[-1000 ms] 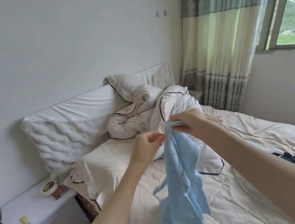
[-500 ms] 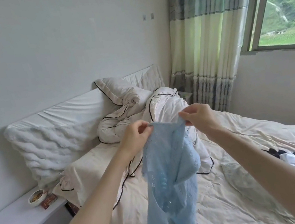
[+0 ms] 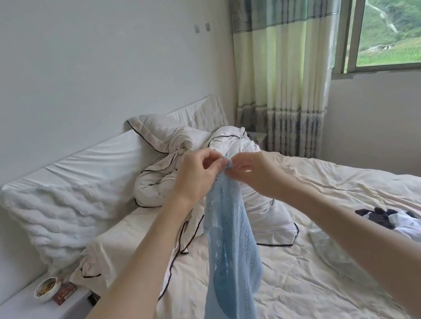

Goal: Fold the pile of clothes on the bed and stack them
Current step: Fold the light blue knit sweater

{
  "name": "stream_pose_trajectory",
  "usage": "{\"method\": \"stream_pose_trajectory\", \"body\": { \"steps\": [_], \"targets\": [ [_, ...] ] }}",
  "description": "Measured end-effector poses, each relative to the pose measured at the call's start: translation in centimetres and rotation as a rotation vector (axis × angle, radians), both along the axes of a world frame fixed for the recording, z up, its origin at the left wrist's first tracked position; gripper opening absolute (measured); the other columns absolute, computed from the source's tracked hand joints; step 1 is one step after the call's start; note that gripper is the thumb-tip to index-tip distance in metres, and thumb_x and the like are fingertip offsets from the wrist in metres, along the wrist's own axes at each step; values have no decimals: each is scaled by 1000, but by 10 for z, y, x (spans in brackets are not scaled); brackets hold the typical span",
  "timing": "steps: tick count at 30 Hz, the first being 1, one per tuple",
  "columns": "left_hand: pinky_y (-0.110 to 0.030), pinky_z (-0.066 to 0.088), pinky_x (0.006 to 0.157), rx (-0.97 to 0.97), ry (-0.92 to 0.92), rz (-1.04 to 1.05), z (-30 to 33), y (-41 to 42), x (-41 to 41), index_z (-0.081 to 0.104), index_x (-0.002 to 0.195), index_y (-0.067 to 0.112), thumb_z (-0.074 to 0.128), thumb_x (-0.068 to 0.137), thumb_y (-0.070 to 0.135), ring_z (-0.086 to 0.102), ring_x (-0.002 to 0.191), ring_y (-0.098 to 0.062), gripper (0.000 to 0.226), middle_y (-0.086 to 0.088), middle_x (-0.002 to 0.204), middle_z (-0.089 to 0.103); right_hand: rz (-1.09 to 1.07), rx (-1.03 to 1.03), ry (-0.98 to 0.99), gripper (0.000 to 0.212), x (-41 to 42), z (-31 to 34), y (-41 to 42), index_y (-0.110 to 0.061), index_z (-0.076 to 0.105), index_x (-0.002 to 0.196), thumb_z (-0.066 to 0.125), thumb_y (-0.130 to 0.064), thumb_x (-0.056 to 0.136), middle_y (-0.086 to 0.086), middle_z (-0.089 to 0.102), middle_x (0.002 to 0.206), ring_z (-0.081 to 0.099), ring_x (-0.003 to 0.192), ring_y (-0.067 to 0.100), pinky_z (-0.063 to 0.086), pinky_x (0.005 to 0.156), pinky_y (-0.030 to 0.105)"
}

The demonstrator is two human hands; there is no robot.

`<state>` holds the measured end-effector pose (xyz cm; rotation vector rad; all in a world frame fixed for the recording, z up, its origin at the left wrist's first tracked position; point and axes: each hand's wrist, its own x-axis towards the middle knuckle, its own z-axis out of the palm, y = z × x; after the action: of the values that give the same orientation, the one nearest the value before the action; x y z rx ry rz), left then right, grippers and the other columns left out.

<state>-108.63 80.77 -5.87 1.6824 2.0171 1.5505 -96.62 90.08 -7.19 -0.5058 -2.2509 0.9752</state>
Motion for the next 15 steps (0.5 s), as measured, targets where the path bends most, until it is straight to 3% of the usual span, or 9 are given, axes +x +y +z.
{"method": "stream_pose_trajectory", "body": {
  "steps": [4,8,11,13,15],
  "targets": [
    [-9,45,62,47,-189,12,-12,-5,4,60,80,25,69,85,17,56,67,0,13,9,76,62,-39,-164,101,8,-1,14,-2,-9,64,83,61,-11,90,4,66,79,57,71,11,48,65,19],
    [-8,42,59,-229,-204,3,-53,-11,17,62,89,12,71,82,28,58,68,-6,21,-1,82,66,-95,-250,144,12,0,38,3,-8,66,82,62,-17,90,22,66,96,58,86,26,49,89,49],
    [-27,40,66,-212,-277,40,-63,-14,17,61,81,-5,65,87,19,52,67,-16,25,-17,75,61,-126,-297,204,18,5,50,10,0,65,86,65,-18,88,15,57,82,52,79,22,47,75,40],
    [-27,44,65,-170,-402,-14,-47,-19,12,59,75,2,61,90,10,52,64,-15,17,-11,70,55,-160,-330,223,18,13,51,19,-1,61,86,67,-19,87,11,51,79,47,75,20,39,69,37],
    [-27,52,63,-142,-486,-107,-22,-23,2,60,81,9,58,92,7,57,65,-10,11,-7,75,58,-186,-350,190,15,24,45,27,-2,60,87,66,-16,88,12,52,82,47,76,21,40,71,36]
  ]
}}
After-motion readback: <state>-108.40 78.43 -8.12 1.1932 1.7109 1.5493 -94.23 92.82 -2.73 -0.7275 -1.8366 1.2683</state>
